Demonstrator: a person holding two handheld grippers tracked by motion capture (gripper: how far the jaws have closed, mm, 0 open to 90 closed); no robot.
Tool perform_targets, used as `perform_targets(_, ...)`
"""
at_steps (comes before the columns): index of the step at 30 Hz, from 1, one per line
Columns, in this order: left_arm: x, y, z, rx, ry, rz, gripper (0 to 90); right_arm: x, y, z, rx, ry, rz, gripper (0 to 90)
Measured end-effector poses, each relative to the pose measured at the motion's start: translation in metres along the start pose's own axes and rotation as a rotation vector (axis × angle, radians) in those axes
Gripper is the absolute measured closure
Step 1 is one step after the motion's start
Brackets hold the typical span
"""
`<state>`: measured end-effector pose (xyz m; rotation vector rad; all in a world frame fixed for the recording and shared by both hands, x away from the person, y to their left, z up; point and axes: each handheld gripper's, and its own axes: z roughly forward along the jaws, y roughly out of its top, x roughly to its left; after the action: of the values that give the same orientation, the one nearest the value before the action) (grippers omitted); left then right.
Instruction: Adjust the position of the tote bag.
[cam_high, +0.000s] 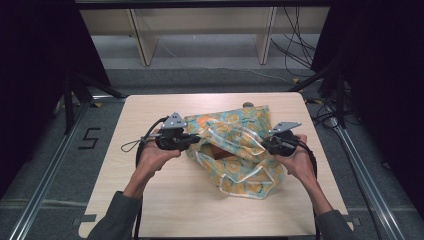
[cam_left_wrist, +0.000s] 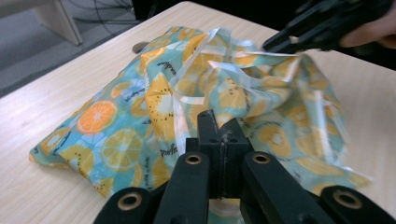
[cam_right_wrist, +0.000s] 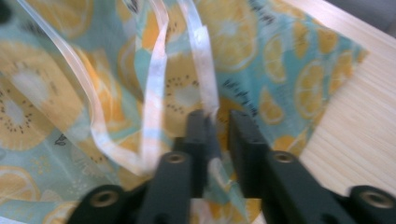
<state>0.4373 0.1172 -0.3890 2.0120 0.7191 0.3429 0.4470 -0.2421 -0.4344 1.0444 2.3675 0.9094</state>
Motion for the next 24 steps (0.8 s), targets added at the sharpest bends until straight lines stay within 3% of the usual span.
perform_targets(1,0.004,-0.001,0.005,0.01,0.003,-0.005,89.3,-0.001,0.002,-0.007,-0.012,0.012,0.016,69.7)
perform_targets(2,0.009,-0.002,0.009,0.024,0.006,-0.005,89.2,0.001,0.008,-0.023,-0.067,0.018,0.033,64.2)
perform_targets(3,0.012,-0.003,0.013,0.018,0.006,-0.02,89.2,0.001,0.011,-0.028,-0.09,0.023,0.01,63.0)
perform_targets(5,0.022,-0.006,0.023,0.019,0.007,-0.06,89.2,0.005,0.016,-0.037,-0.089,0.045,0.028,61.7)
perform_targets(6,0.026,-0.007,0.026,0.019,0.01,-0.07,89.2,0.009,0.02,-0.044,-0.132,0.063,-0.002,60.3)
perform_targets(7,0.029,-0.008,0.029,0.027,0.016,-0.073,89.2,0.017,0.023,-0.049,-0.141,0.085,0.011,59.1)
perform_targets(8,0.031,-0.009,0.031,0.027,0.018,-0.08,89.2,0.022,0.026,-0.051,-0.151,0.103,-0.014,56.6)
perform_targets(9,0.033,-0.009,0.031,0.032,0.019,-0.084,89.2,0.037,0.03,-0.047,-0.144,0.149,-0.034,54.2)
perform_targets(10,0.033,-0.01,0.033,0.018,0.015,-0.1,89.2,0.037,0.03,-0.047,-0.144,0.149,-0.034,54.2)
perform_targets(12,0.034,-0.01,0.033,0.031,0.017,-0.09,89.1,0.049,0.032,-0.034,-0.129,0.173,-0.092,52.0)
perform_targets(14,0.034,-0.01,0.033,0.024,0.02,-0.093,89.1,0.059,0.03,-0.019,-0.071,0.182,-0.091,51.7)
perform_targets(15,0.034,-0.01,0.032,0.037,0.018,-0.087,89.0,0.062,0.026,0.001,-0.031,0.147,-0.099,51.3)
perform_targets(17,0.033,-0.011,0.033,0.023,0.013,-0.096,89.0,0.062,0.024,0.008,-0.022,0.129,-0.109,51.2)
perform_targets(19,0.033,-0.01,0.033,0.027,0.009,-0.096,88.9,0.06,0.02,0.019,0.038,0.124,-0.114,52.3)
perform_targets(20,0.033,-0.01,0.034,0.028,0.01,-0.093,88.8,0.059,0.017,0.027,0.041,0.101,-0.124,53.5)
perform_targets(21,0.032,-0.011,0.035,0.037,0.012,-0.091,88.6,0.054,0.015,0.033,0.08,0.08,-0.135,57.1)
perform_targets(22,0.032,-0.011,0.035,0.037,0.012,-0.091,88.5,0.054,0.015,0.033,0.08,0.08,-0.135,57.1)
perform_targets(23,0.032,-0.011,0.037,0.041,0.012,-0.084,88.3,0.048,0.013,0.038,0.072,0.057,-0.151,75.2)
perform_targets(24,0.033,-0.012,0.037,0.044,0.015,-0.084,88.2,0.045,0.013,0.037,0.07,0.053,-0.17,83.0)
